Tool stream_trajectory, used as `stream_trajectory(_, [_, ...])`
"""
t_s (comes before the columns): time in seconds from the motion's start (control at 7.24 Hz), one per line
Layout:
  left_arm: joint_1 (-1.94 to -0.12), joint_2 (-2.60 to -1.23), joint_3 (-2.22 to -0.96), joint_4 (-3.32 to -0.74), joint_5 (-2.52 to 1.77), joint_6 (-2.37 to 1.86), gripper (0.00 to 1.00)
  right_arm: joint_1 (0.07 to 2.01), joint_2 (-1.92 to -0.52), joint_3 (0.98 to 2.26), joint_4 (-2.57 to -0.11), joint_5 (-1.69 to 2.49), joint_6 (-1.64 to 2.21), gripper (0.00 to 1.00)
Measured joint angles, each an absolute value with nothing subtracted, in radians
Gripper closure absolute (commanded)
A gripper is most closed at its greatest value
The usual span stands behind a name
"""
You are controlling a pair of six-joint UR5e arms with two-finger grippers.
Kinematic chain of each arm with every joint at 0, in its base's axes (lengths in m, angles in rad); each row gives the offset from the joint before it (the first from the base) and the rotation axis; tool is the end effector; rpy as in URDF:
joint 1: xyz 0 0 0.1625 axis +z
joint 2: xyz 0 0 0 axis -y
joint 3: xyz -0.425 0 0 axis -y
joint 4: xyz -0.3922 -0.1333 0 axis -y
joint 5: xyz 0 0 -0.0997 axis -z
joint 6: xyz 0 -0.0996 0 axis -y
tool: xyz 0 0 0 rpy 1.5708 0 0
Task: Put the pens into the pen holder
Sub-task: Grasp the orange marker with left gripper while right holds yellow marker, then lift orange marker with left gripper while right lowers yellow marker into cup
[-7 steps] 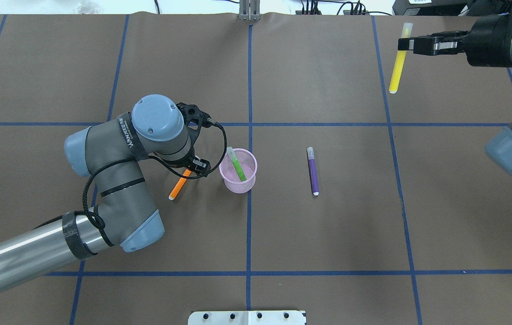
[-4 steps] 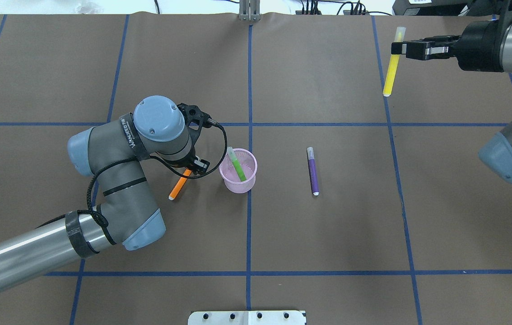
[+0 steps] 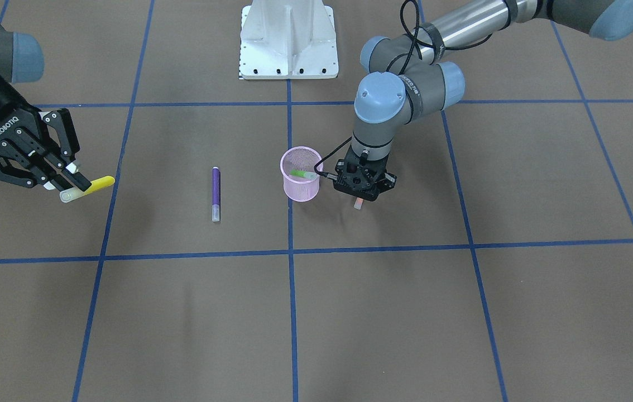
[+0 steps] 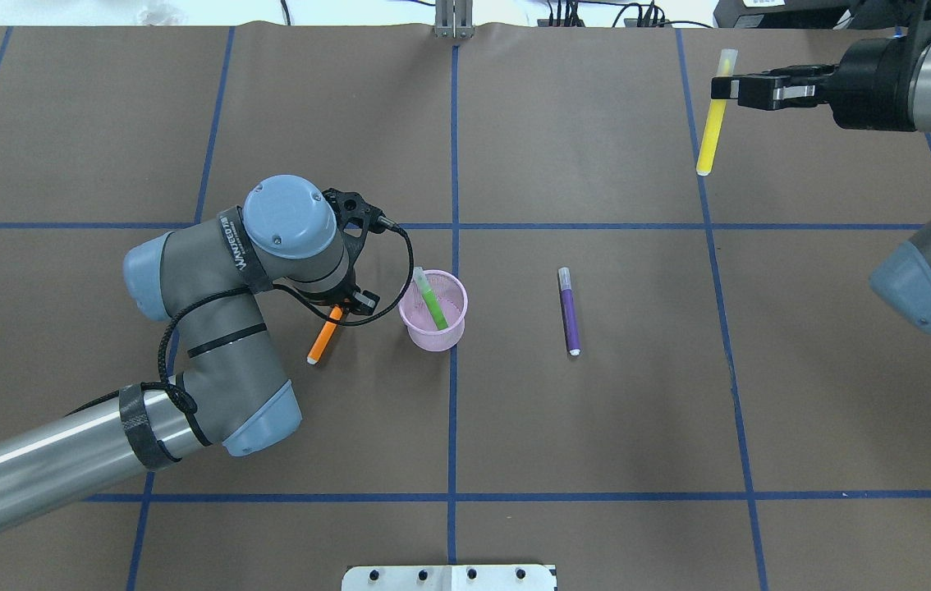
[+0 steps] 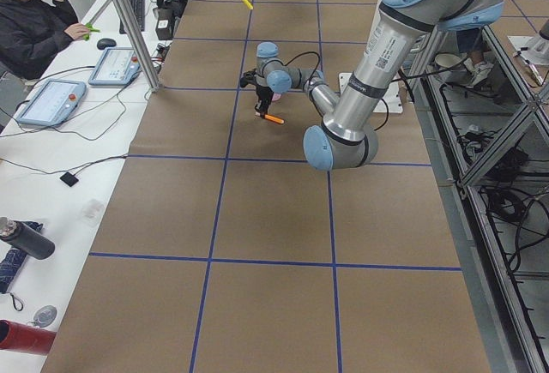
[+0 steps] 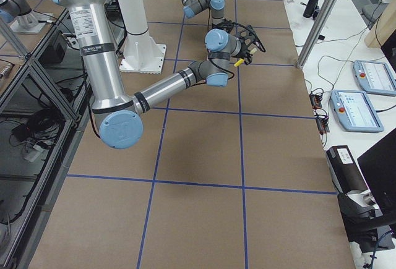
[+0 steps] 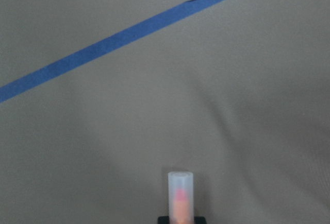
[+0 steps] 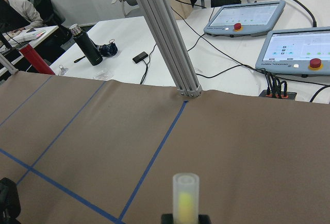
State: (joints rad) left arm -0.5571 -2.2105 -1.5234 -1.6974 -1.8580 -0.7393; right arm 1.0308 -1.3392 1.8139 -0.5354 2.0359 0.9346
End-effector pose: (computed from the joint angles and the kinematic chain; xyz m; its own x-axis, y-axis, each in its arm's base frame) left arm 0.5530 -0.4683 0.2907 0.6880 0.4063 -0.6012 -0.2370 0.9089 0.3430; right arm -0.2023 -0.5098 0.3028 0.3438 -0.4593 0.8190 -0.4130 0.7094 0.5712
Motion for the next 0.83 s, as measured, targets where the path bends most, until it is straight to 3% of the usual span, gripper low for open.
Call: stream_trajectory(0.83, [-0.677,-2.202,-1.556,-1.674,-2.036,-0.676,1.0,1.024,-1.302,1.826,-0.547,2.039,0.941,1.0])
